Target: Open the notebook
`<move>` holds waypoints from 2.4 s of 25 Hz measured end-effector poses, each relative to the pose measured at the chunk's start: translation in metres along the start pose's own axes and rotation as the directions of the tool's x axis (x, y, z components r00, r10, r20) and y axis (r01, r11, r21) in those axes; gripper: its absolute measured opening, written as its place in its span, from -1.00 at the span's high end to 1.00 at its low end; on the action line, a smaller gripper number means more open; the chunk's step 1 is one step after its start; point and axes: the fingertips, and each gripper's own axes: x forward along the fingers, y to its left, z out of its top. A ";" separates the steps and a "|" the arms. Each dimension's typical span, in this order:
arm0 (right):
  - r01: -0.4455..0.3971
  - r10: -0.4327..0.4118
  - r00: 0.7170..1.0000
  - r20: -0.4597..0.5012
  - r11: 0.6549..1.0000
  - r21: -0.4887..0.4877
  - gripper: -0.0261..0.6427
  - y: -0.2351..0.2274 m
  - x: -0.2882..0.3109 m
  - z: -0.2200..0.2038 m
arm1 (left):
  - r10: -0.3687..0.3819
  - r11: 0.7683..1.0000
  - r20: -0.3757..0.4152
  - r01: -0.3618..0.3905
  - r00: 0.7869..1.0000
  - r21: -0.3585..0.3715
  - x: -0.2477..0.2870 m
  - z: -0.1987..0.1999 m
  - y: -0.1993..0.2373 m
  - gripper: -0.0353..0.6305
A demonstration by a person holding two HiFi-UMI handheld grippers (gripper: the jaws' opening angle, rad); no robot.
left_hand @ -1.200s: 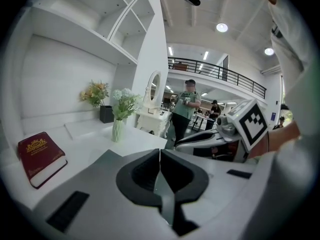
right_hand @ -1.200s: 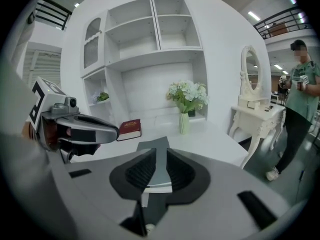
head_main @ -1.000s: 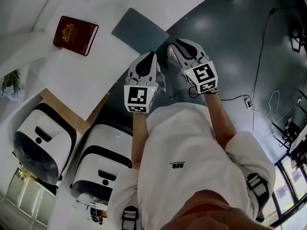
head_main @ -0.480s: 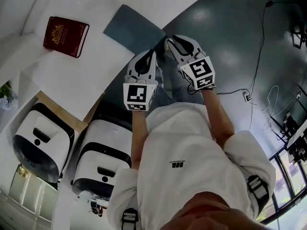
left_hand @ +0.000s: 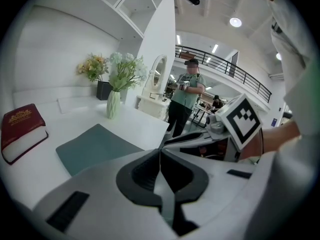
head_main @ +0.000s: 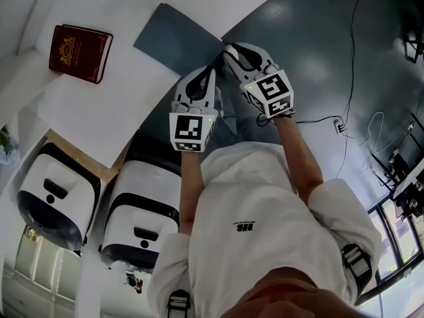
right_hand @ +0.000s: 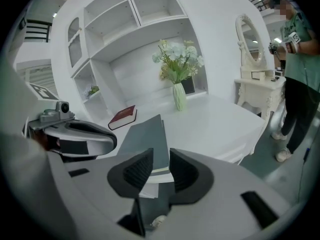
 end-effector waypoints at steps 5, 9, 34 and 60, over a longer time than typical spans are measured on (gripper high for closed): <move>-0.037 0.037 0.999 -0.024 0.999 0.015 0.64 0.000 0.014 -0.005 | 0.007 1.000 -0.012 -0.008 1.000 -0.015 0.008 -0.003 0.005 0.89; -0.058 0.059 0.998 -0.039 0.998 0.027 0.63 -0.001 0.022 -0.009 | 0.013 1.000 -0.019 -0.013 1.000 -0.028 0.012 -0.006 0.009 0.89; -0.126 0.134 0.990 -0.041 0.979 0.160 0.86 -0.008 0.037 -0.027 | 0.046 0.996 -0.027 -0.047 0.999 -0.069 0.015 -0.014 0.016 0.89; -0.141 0.138 0.989 0.046 0.987 0.072 0.91 0.020 0.004 0.011 | 0.111 0.993 0.038 -0.109 0.993 -0.050 -0.019 0.005 0.014 0.89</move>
